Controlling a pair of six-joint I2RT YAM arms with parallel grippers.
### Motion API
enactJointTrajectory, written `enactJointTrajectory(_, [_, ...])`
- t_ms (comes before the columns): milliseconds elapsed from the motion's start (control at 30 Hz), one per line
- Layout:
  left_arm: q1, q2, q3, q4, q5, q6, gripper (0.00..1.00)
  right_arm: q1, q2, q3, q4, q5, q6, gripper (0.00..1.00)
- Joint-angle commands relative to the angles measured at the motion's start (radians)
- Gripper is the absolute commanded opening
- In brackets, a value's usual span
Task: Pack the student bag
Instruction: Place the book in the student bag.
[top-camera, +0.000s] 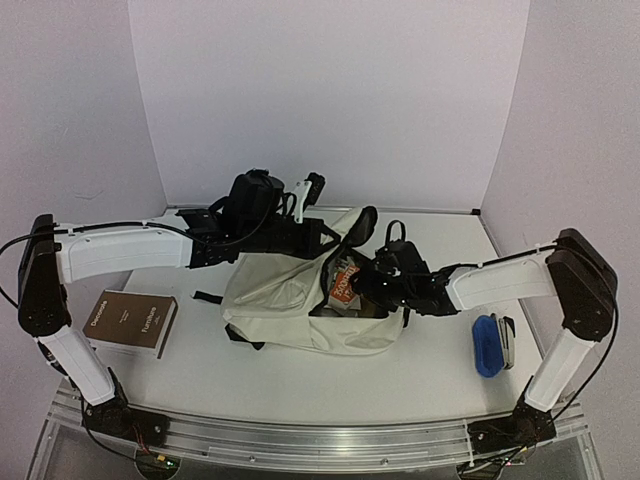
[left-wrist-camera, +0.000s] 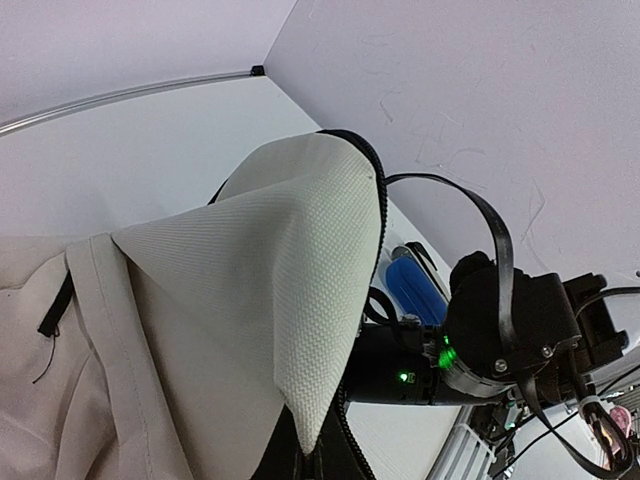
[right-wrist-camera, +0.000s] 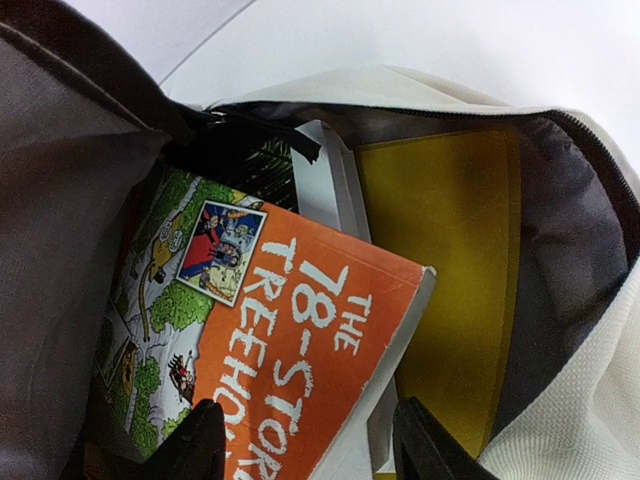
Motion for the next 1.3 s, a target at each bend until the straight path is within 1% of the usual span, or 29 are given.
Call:
enactJointTrajectory(0, [-0.001, -0.057, 0.016, 0.063, 0.002, -0.006, 0.00, 0.003, 0.047, 0.058, -0.007, -0.030, -0.024, 0.49])
enactJointTrajectory(167, [-0.001, -0.046, 0.024, 0.057, 0.012, -0.004, 0.00, 0.003, 0.071, 0.082, 0.052, -0.075, -0.051, 0.37])
enactJointTrajectory(367, [-0.001, -0.024, 0.033, 0.058, 0.026, -0.012, 0.00, 0.004, 0.090, 0.111, 0.116, -0.103, -0.097, 0.30])
enactJointTrajectory(667, [0.000, 0.031, 0.070, 0.065, 0.073, -0.025, 0.00, 0.007, 0.160, 0.159, 0.215, -0.200, -0.148, 0.29])
enactJointTrajectory(833, [0.010, 0.042, 0.070, 0.071, 0.090, -0.036, 0.00, 0.009, 0.166, 0.167, 0.256, -0.216, -0.158, 0.29])
enactJointTrajectory(967, [0.032, 0.021, 0.034, 0.090, 0.089, -0.060, 0.00, 0.009, 0.146, 0.155, 0.258, -0.193, -0.163, 0.31])
enactJointTrajectory(1067, [0.049, -0.008, -0.007, 0.085, 0.057, -0.069, 0.00, 0.009, 0.101, 0.128, 0.242, -0.149, -0.159, 0.32])
enactJointTrajectory(1267, [0.089, -0.077, -0.109, 0.050, -0.028, -0.123, 0.00, 0.008, -0.014, 0.093, 0.064, 0.039, -0.179, 0.34])
